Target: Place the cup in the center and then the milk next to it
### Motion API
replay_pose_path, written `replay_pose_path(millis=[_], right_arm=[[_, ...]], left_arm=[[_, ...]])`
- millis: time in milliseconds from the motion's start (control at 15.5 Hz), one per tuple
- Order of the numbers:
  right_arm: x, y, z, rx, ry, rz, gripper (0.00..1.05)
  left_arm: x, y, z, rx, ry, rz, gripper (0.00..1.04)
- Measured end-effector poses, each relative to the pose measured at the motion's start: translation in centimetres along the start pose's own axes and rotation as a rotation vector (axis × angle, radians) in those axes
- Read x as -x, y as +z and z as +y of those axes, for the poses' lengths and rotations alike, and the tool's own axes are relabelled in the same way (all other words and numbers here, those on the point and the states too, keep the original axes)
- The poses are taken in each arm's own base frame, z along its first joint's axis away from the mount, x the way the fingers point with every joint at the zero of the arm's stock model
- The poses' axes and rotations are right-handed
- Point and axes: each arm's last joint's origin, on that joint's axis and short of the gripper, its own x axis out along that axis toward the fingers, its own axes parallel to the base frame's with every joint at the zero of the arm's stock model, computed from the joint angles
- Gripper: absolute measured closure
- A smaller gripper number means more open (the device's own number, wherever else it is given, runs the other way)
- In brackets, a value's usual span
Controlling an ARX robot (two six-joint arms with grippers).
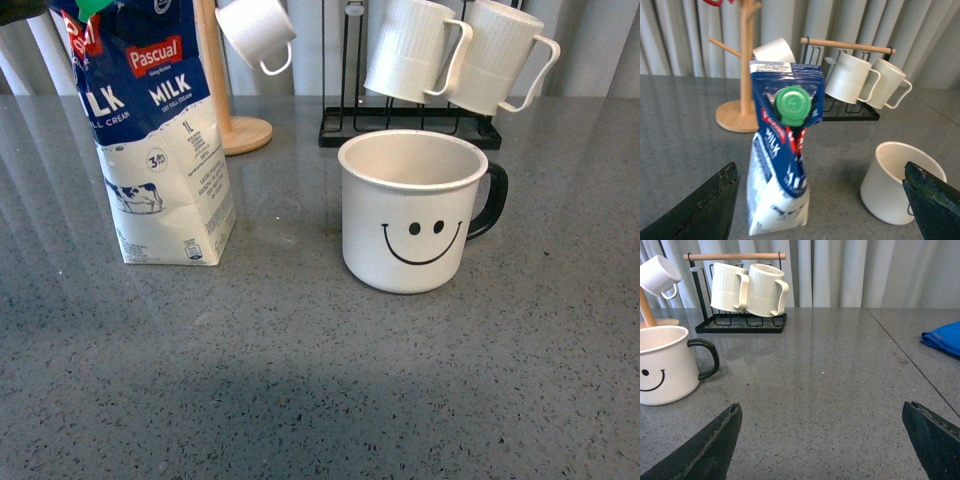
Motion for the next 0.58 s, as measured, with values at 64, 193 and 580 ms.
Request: replay_pose_path(millis=[64, 193, 580], right_arm=[[0.0, 0.0, 0.0, 0.000, 0.000, 0.000, 0.07], [0.0, 0.0, 0.0, 0.000, 0.000, 0.000, 0.07], [0.0, 0.0, 0.0, 0.000, 0.000, 0.000, 0.07]], left_arm=[[-4.7, 0.6, -0.6, 0.019, -0.023, 0.070, 0.07], [-7.8, 0.3, 0.1, 0.023, 0.041, 0.118, 0.07], [-11.2, -0.8, 1.6, 0.056, 0.118, 0.176, 0.45]])
